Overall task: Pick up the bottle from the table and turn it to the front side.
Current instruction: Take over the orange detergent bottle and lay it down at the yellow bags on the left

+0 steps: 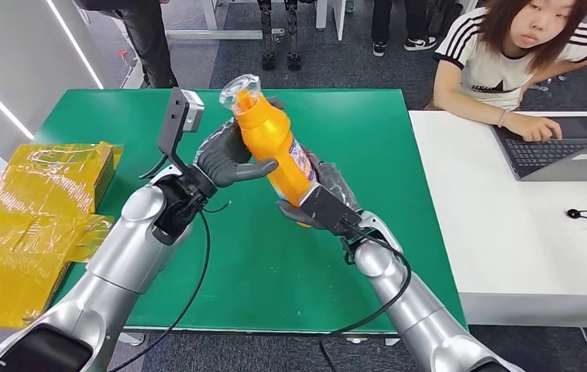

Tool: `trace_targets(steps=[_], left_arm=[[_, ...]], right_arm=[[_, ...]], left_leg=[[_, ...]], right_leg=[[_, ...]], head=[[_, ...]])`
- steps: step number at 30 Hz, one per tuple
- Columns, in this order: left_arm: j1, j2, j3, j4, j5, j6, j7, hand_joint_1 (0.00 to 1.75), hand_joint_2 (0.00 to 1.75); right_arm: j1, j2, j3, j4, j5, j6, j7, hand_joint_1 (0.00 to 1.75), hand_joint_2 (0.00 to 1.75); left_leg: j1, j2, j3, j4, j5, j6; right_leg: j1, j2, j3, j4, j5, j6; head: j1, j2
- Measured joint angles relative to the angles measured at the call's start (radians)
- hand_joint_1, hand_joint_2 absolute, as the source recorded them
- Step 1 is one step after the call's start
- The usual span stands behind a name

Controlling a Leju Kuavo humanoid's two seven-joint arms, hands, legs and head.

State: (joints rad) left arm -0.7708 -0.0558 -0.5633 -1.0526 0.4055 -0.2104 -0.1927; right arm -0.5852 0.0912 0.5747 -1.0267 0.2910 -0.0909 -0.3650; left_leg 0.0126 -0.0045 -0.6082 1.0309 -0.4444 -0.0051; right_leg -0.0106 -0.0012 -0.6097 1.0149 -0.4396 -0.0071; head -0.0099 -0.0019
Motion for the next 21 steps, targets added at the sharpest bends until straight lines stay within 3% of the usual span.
trace_targets(steps=[10, 11, 14, 15, 21], left_arm=[[-0.027, 0.002, 0.015, 0.039, -0.025, 0.039, -0.027, 0.0, 1.75], [-0.031, 0.002, 0.018, 0.047, -0.02, 0.036, -0.023, 0.34, 1.75], [-0.044, 0.002, 0.027, 0.077, 0.004, 0.014, -0.007, 1.64, 1.75], [-0.047, 0.002, 0.029, 0.086, 0.012, 0.005, -0.005, 1.75, 1.75], [-0.051, 0.003, 0.043, 0.106, 0.068, -0.035, 0.028, 1.75, 1.75]], right_arm=[[-0.005, 0.034, 0.052, 0.006, 0.027, -0.013, 0.013, 1.75, 1.75], [-0.007, 0.035, 0.055, 0.009, 0.027, -0.012, 0.017, 1.75, 1.75], [-0.019, 0.037, 0.062, 0.025, 0.025, -0.012, 0.028, 1.75, 1.75], [-0.023, 0.037, 0.065, 0.03, 0.023, -0.013, 0.029, 1.75, 1.75], [-0.036, 0.037, 0.08, 0.05, -0.001, -0.022, 0.04, 1.75, 1.75]], left_leg=[[0.0, 0.0, -0.001, 0.0, 0.0, 0.0], [0.0, 0.0, -0.001, 0.0, 0.0, 0.0], [0.0, 0.0, -0.001, 0.0, 0.0, 0.0], [0.0, 0.0, -0.001, 0.0, 0.0, 0.0], [0.0, 0.0, -0.001, 0.0, 0.0, 0.0]], right_leg=[[0.0, 0.0, 0.0, 0.0, 0.0, 0.0], [0.0, 0.0, 0.0, 0.0, 0.0, 0.0], [0.0, -0.001, 0.0, 0.0, 0.0, 0.0], [0.0, 0.0, 0.0, 0.0, 0.0, 0.0], [0.0, 0.0, 0.0, 0.0, 0.0, 0.0]], head=[[0.0, 0.0], [0.0, 0.0], [0.0, 0.0], [0.0, 0.0], [0.0, 0.0]])
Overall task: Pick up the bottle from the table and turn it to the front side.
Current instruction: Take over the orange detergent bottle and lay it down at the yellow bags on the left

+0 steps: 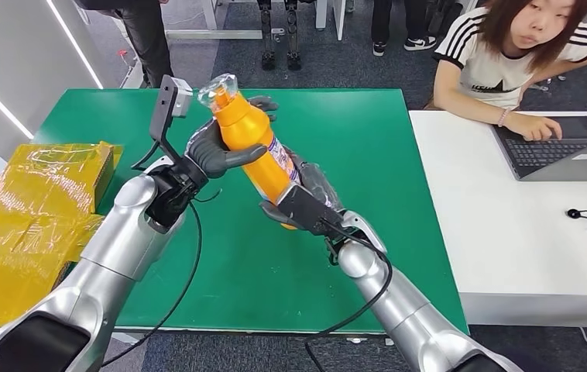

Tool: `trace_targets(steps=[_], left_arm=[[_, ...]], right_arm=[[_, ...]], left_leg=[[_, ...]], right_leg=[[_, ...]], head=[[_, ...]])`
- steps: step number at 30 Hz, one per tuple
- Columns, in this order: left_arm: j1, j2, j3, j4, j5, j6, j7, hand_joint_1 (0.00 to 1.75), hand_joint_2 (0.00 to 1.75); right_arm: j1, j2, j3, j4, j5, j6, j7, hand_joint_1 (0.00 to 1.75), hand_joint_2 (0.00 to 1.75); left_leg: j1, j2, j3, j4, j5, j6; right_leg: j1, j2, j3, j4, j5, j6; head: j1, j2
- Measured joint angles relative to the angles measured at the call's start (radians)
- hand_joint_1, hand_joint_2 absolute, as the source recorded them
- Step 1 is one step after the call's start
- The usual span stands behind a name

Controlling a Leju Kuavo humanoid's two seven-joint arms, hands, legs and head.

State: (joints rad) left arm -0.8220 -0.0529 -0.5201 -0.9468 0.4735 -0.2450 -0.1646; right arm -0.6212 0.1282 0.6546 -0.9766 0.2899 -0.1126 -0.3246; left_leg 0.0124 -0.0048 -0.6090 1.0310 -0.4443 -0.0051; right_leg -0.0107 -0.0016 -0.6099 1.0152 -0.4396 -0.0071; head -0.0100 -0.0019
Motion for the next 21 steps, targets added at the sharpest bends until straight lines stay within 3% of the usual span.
trace_targets(steps=[6, 8, 12, 13, 18, 21], left_arm=[[0.001, 0.001, 0.002, 0.0, 0.033, -0.007, 0.019, 1.75, 1.75], [0.002, 0.001, 0.002, 0.0, 0.036, -0.007, 0.019, 1.75, 1.75], [0.005, 0.003, 0.003, 0.0, 0.059, -0.008, 0.022, 1.75, 1.75], [0.008, 0.005, 0.003, 0.0, 0.067, -0.008, 0.024, 1.75, 1.75], [0.018, 0.011, 0.002, 0.0, 0.064, 0.004, 0.014, 1.75, 1.75], [0.016, 0.014, -0.005, 0.0, -0.088, 0.081, -0.068, 1.75, 1.75]], right_arm=[[0.0, 0.0, 0.013, 0.003, -0.01, -0.012, 0.002, 1.75, 1.75], [0.0, 0.0, 0.017, 0.003, -0.012, -0.012, 0.002, 1.64, 1.75], [0.0, 0.0, 0.026, 0.004, -0.016, -0.012, 0.0, 0.09, 1.75], [0.0, 0.0, 0.028, 0.004, -0.016, -0.012, -0.002, 0.0, 1.75], [0.009, 0.0, 0.039, 0.009, -0.019, -0.012, -0.011, 0.0, 1.75], [0.032, -0.004, 0.038, 0.008, -0.026, -0.012, -0.012, 0.0, 1.75]], left_leg=[[0.0, 0.0, 0.0, 0.0, 0.0, 0.0], [0.0, 0.0, 0.0, 0.0, 0.0, 0.0], [0.0, 0.0, 0.0, 0.0, 0.0, 0.0], [0.0, 0.0, 0.0, 0.0, 0.0, 0.0], [0.0, 0.0, 0.0, 0.0, 0.0, 0.0], [0.0, 0.0, 0.0, 0.0, 0.0, 0.0]], right_leg=[[0.0, 0.0, 0.0, 0.0, 0.0, 0.0], [0.0, 0.0, 0.0, 0.0, 0.0, 0.0], [0.0, 0.0, 0.0, 0.0, 0.0, 0.0], [0.0, 0.0, 0.0, 0.0, 0.0, 0.0], [0.0, 0.0, -0.001, 0.0, 0.0, 0.0], [0.0, 0.0, -0.001, 0.0, 0.0, 0.0]], head=[[0.0, 0.0], [0.0, 0.0], [0.0, 0.0], [0.0, 0.0], [0.0, 0.0], [0.0, 0.0]])
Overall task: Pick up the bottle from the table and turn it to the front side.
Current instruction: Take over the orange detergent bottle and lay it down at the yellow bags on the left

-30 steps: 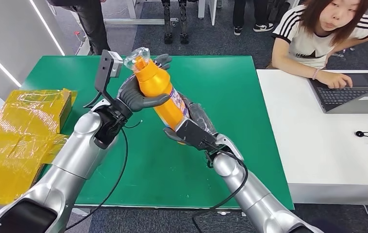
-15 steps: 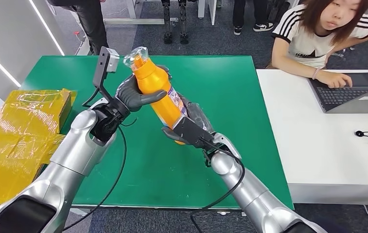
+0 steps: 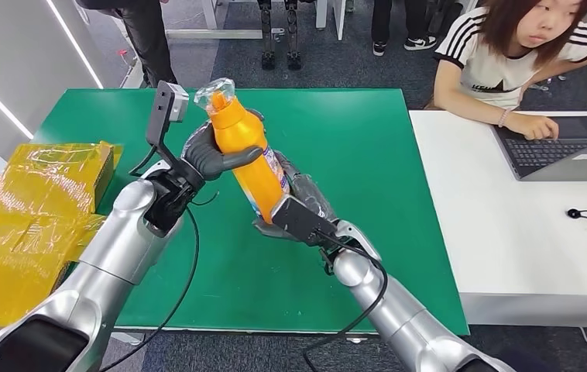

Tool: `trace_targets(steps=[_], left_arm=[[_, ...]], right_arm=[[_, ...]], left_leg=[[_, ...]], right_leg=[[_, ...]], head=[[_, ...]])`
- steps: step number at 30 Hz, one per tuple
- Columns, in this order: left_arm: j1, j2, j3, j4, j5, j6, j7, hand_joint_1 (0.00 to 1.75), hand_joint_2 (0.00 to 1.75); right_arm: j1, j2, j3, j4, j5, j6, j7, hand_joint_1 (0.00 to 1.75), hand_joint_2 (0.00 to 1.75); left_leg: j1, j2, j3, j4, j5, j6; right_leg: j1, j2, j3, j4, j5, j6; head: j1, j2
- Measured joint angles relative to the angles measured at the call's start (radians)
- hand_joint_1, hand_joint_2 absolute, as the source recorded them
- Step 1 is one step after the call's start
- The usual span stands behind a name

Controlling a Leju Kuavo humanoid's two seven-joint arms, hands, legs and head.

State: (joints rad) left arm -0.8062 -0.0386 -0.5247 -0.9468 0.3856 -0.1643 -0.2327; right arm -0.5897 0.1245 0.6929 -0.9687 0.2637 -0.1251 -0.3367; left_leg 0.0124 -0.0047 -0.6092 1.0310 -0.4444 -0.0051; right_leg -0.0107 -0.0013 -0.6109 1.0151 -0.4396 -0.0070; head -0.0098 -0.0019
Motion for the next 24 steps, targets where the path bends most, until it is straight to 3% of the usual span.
trace_targets(steps=[7, 14, 20, 24], left_arm=[[-0.011, 0.004, -0.015, 0.007, -0.217, 0.116, -0.074, 1.75, 1.75], [-0.088, 0.007, -0.05, 0.029, -0.709, 0.39, -0.125, 1.75, 1.75], [-0.141, 0.01, -0.076, 0.066, -0.85, 0.472, -0.124, 1.75, 1.75], [-0.183, 0.022, -0.12, 0.128, -1.232, 0.678, -0.07, 1.75, 1.75]], right_arm=[[0.05, -0.019, -0.01, -0.018, -0.002, 0.003, -0.005, 0.0, 1.75], [0.115, -0.06, -0.03, -0.084, -0.014, 0.018, -0.006, 0.0, 1.75], [0.152, -0.085, -0.042, -0.135, -0.021, 0.02, -0.008, 0.0, 1.75], [0.183, -0.101, -0.046, -0.17, -0.03, 0.021, -0.028, 0.0, 1.75]], left_leg=[[0.0, 0.0, 0.0, 0.0, 0.0, 0.0], [0.0, 0.0, -0.001, 0.0, 0.0, 0.0], [0.0, 0.001, -0.001, 0.0, 0.0, 0.0], [0.0, 0.001, -0.001, 0.0, 0.0, 0.0]], right_leg=[[0.0, 0.0, 0.0, 0.0, 0.0, 0.0], [0.0, 0.0, -0.001, 0.0, 0.0, 0.0], [0.0, 0.001, -0.001, 0.0, 0.0, 0.0], [0.0, 0.001, -0.001, 0.0, 0.0, 0.0]], head=[[0.0, 0.0], [0.0, 0.0], [0.0, 0.0], [0.0, 0.0]])
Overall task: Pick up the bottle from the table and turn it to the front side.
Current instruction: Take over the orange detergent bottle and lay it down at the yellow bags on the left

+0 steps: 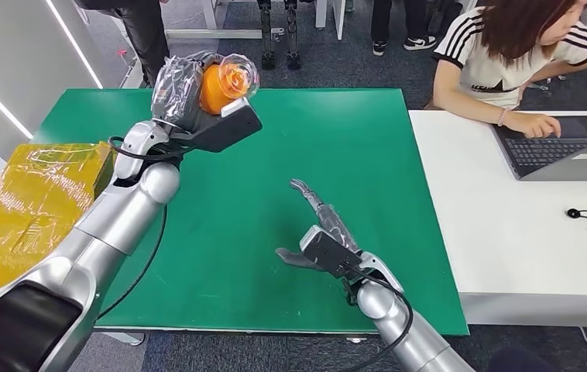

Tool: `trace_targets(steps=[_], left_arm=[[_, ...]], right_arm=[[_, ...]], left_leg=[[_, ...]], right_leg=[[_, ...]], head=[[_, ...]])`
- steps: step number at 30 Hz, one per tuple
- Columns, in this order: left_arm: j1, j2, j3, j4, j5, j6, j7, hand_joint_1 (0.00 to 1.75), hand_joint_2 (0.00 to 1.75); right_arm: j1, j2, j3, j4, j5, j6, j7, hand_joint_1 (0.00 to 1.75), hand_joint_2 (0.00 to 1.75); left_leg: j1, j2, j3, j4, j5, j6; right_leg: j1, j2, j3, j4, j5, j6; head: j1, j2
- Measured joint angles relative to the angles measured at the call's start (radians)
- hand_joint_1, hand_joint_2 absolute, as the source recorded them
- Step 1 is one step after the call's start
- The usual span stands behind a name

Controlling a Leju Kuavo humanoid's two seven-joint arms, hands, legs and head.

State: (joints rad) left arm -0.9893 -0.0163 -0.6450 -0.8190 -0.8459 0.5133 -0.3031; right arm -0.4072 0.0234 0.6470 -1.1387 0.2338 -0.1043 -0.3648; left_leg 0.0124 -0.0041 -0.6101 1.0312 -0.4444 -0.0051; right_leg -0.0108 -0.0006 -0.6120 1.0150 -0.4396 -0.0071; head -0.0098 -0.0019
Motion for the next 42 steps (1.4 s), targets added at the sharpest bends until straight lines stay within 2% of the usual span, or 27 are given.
trace_targets(steps=[2, 5, 10, 13, 16, 20, 23, 26, 29, 31, 34, 37, 41, 42], left_arm=[[-0.025, 0.017, -0.03, 0.037, -0.23, 0.071, 0.06, 1.75, 1.75], [-0.043, 0.048, -0.056, 0.085, -0.489, 0.105, 0.14, 1.75, 1.75], [-0.032, 0.128, -0.057, 0.137, -0.674, 0.105, 0.158, 1.75, 1.75], [-0.014, 0.2, -0.057, 0.155, -0.708, 0.099, 0.137, 1.75, 1.75], [0.025, 0.287, -0.057, 0.162, -0.713, 0.103, 0.151, 1.75, 1.75], [0.111, 0.418, -0.057, 0.16, -0.705, 0.087, 0.129, 1.75, 1.75], [0.179, 0.507, -0.054, 0.155, -0.693, 0.039, 0.091, 1.75, 1.75], [0.246, 0.572, -0.047, 0.153, -0.673, -0.008, 0.066, 1.75, 1.75], [0.334, 0.615, -0.029, 0.138, -0.637, -0.022, 0.052, 1.75, 1.75], [0.401, 0.63, -0.009, 0.115, -0.62, -0.026, 0.044, 1.75, 1.75], [0.472, 0.626, 0.011, 0.089, -0.604, -0.034, 0.026, 1.75, 1.75], [0.49, 0.6, 0.022, 0.082, -0.58, -0.038, -0.007, 1.75, 1.75], [0.48, 0.543, 0.031, 0.086, -0.531, -0.032, -0.051, 1.73, 1.75], [0.474, 0.531, 0.033, 0.09, -0.517, -0.029, -0.061, 1.39, 1.75]], right_arm=[[0.012, -0.007, -0.001, -0.016, -0.003, 0.001, -0.009, 0.0, 1.75], [0.031, -0.012, -0.009, -0.045, -0.004, 0.0, -0.015, 0.0, 1.75], [0.092, -0.023, -0.056, -0.112, 0.011, -0.009, -0.022, 0.0, 1.75], [0.136, -0.037, -0.095, -0.159, 0.016, -0.019, -0.027, 0.0, 1.75], [0.177, -0.051, -0.136, -0.197, 0.011, -0.023, -0.042, 0.0, 1.75], [0.229, -0.058, -0.188, -0.234, 0.007, -0.022, -0.066, 0.0, 1.75], [0.254, -0.058, -0.218, -0.256, 0.006, -0.022, -0.069, 0.0, 1.75], [0.271, -0.058, -0.245, -0.279, 0.008, -0.011, -0.067, 0.0, 1.75], [0.287, -0.057, -0.264, -0.301, 0.019, 0.013, -0.066, 0.0, 1.75], [0.294, -0.057, -0.273, -0.311, 0.028, 0.025, -0.067, 0.0, 1.75], [0.294, -0.057, -0.279, -0.316, 0.034, 0.035, -0.069, 0.0, 1.75], [0.287, -0.056, -0.28, -0.317, 0.034, 0.039, -0.073, 0.0, 1.75], [0.276, -0.056, -0.279, -0.318, 0.033, 0.047, -0.075, 0.0, 1.75], [0.275, -0.056, -0.278, -0.319, 0.032, 0.045, -0.075, 0.0, 1.75]], left_leg=[[0.0, 0.0, 0.0, 0.0, 0.0, 0.0], [0.0, 0.001, 0.0, 0.0, 0.0, 0.0], [0.0, 0.003, 0.0, -0.001, 0.0, 0.0], [0.0, 0.004, 0.0, -0.001, 0.0, 0.0], [0.0, 0.007, 0.0, -0.002, -0.001, -0.001], [0.0, 0.008, 0.0, -0.002, -0.001, -0.001], [0.0, 0.009, 0.0, -0.003, -0.001, -0.001], [0.0, 0.008, 0.0, -0.003, -0.001, -0.002], [0.0, 0.009, 0.0, -0.003, -0.002, -0.002], [0.0, 0.009, 0.0, -0.003, -0.002, -0.002], [0.0, 0.007, -0.001, -0.003, -0.002, -0.002], [-0.001, 0.005, -0.001, -0.002, -0.001, -0.002], [-0.001, 0.003, -0.001, -0.002, -0.001, -0.001], [-0.001, 0.003, 0.0, -0.002, -0.001, -0.001]], right_leg=[[0.0, 0.0, 0.0, 0.0, 0.0, 0.0], [0.0, 0.001, 0.0, 0.0, 0.0, 0.0], [0.0, 0.003, -0.001, 0.001, 0.0, -0.001], [0.0, 0.004, -0.001, 0.001, 0.0, -0.001], [0.0, 0.007, -0.002, 0.001, 0.0, -0.001], [0.0, 0.008, -0.003, 0.002, 0.0, -0.001], [0.0, 0.009, -0.004, 0.002, -0.001, -0.002], [0.0, 0.008, -0.004, 0.002, -0.001, -0.002], [0.0, 0.008, -0.004, 0.001, -0.001, -0.002], [0.0, 0.008, -0.004, 0.001, -0.001, -0.002], [-0.001, 0.006, -0.004, 0.0, -0.001, -0.001], [-0.001, 0.004, -0.003, 0.0, -0.001, -0.001], [-0.002, 0.001, -0.002, 0.0, -0.001, -0.001], [-0.002, 0.001, -0.002, 0.0, -0.001, -0.001]], head=[[0.0, 0.0], [0.0, 0.0], [0.0, 0.0], [0.0, 0.0], [0.0, 0.0], [0.0, 0.0], [0.0, 0.0], [0.0, 0.0], [0.0, 0.0], [0.0, 0.0], [0.0, 0.0], [0.0, 0.0], [0.0, 0.0], [0.0, 0.0]])
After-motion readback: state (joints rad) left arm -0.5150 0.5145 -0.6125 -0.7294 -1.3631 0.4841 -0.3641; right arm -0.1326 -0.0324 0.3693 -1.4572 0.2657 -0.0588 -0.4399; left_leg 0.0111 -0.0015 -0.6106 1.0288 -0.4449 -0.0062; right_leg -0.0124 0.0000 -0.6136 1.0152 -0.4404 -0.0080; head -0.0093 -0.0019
